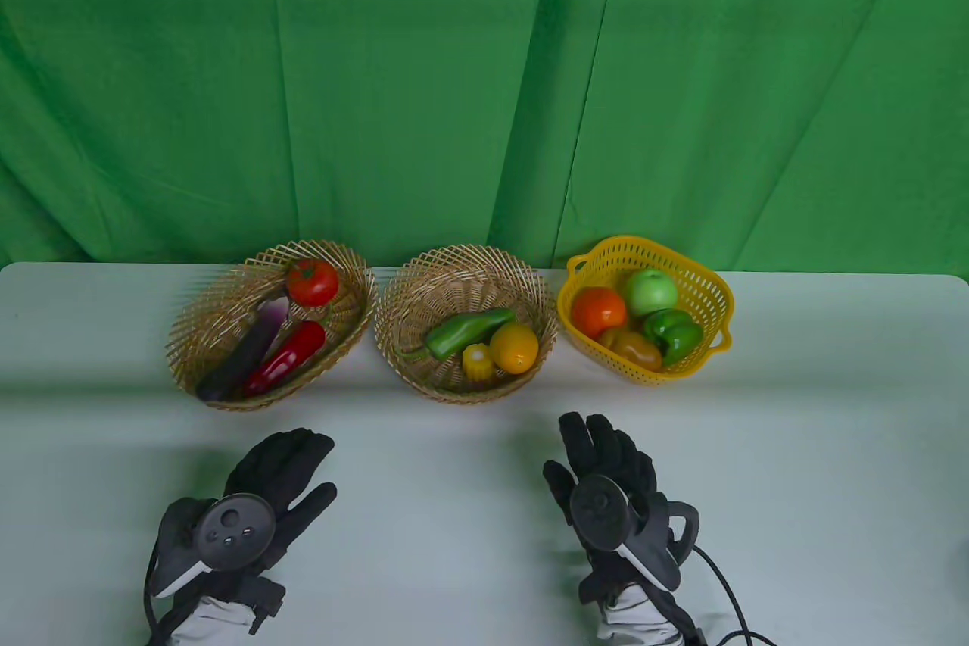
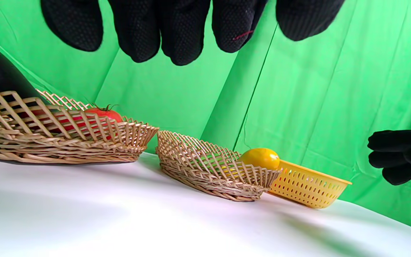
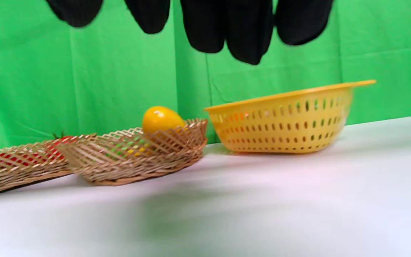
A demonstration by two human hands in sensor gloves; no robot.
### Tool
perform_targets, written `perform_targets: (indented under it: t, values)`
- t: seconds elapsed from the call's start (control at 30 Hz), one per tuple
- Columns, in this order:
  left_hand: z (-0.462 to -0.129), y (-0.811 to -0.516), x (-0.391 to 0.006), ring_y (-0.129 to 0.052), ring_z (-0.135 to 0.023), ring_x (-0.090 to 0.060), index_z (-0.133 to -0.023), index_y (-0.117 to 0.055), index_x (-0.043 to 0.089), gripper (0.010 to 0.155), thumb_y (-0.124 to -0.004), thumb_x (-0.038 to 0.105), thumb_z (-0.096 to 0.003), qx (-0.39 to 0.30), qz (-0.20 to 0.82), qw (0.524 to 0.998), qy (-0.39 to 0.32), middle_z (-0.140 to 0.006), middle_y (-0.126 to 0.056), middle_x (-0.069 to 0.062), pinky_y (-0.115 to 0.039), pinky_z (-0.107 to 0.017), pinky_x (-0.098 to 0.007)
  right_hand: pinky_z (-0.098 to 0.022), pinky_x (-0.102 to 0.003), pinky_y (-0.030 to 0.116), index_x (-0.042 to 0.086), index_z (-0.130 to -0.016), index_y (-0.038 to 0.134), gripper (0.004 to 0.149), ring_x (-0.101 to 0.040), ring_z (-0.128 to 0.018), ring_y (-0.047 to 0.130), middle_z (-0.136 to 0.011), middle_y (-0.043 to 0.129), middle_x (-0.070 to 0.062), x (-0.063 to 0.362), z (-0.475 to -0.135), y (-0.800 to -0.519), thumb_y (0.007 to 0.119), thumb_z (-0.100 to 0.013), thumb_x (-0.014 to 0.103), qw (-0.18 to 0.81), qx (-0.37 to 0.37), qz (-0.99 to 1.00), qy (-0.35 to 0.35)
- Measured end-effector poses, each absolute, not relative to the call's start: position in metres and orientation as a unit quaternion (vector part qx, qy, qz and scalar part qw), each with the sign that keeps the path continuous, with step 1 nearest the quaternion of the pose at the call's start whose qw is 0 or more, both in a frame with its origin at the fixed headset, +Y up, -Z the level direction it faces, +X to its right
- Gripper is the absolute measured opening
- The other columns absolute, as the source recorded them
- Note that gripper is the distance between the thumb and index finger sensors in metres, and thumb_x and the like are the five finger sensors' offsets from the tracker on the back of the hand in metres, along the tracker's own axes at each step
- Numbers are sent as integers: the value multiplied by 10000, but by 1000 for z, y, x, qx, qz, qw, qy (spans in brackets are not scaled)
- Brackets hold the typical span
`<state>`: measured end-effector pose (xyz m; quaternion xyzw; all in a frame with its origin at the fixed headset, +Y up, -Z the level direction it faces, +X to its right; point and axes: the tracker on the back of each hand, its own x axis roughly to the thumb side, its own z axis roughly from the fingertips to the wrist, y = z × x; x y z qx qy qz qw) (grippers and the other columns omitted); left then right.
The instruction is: Place 10 objects into 3 containers, with green background
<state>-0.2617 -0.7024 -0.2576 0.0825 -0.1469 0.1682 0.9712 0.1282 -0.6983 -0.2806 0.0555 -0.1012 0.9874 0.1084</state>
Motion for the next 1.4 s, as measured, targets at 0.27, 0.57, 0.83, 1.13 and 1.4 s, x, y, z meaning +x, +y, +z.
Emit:
perform_targets:
  t: [0.27,0.57,0.83,1.13,1.4]
  values:
    - [-260,-707,-263,-685,-1069,-421,-1149,-578,314,642,-624,578,-567,72,163,974,-140,-1166,-684,-123,-631,-670,-660,-738,-666,539,277,-1145,451,651,-490,-1008,638,-1185,559,-175,116,-278,-716,603,-574,549,100,83,990,-61]
    - [-259,-705,-265,-685,-1069,-419,-1150,-577,314,641,-624,578,-567,75,162,975,-135,-1166,-684,-122,-632,-670,-660,-737,-665,540,275,-1143,455,649,-491,-1005,641,-1183,562,-176,111,-274,-721,603,-573,548,100,102,989,-51]
    - [-259,-706,-263,-686,-1068,-420,-1149,-578,314,640,-624,577,-567,69,158,975,-137,-1166,-684,-123,-632,-670,-660,-737,-665,541,275,-1144,451,650,-489,-1005,643,-1183,562,-176,112,-272,-718,602,-573,548,111,107,986,-56]
    - [-259,-707,-263,-695,-1064,-419,-1148,-581,314,640,-625,578,-567,66,157,976,-135,-1162,-692,-120,-635,-669,-659,-740,-670,529,274,-1153,417,671,-491,-1014,626,-1191,540,-179,117,-258,-692,601,-571,554,158,125,973,-114]
    - [-260,-706,-263,-692,-1066,-419,-1148,-580,312,641,-624,577,-567,67,157,976,-134,-1163,-690,-124,-632,-670,-659,-740,-671,526,272,-1154,412,678,-492,-1011,628,-1189,542,-184,124,-254,-683,598,-570,562,178,121,966,-145]
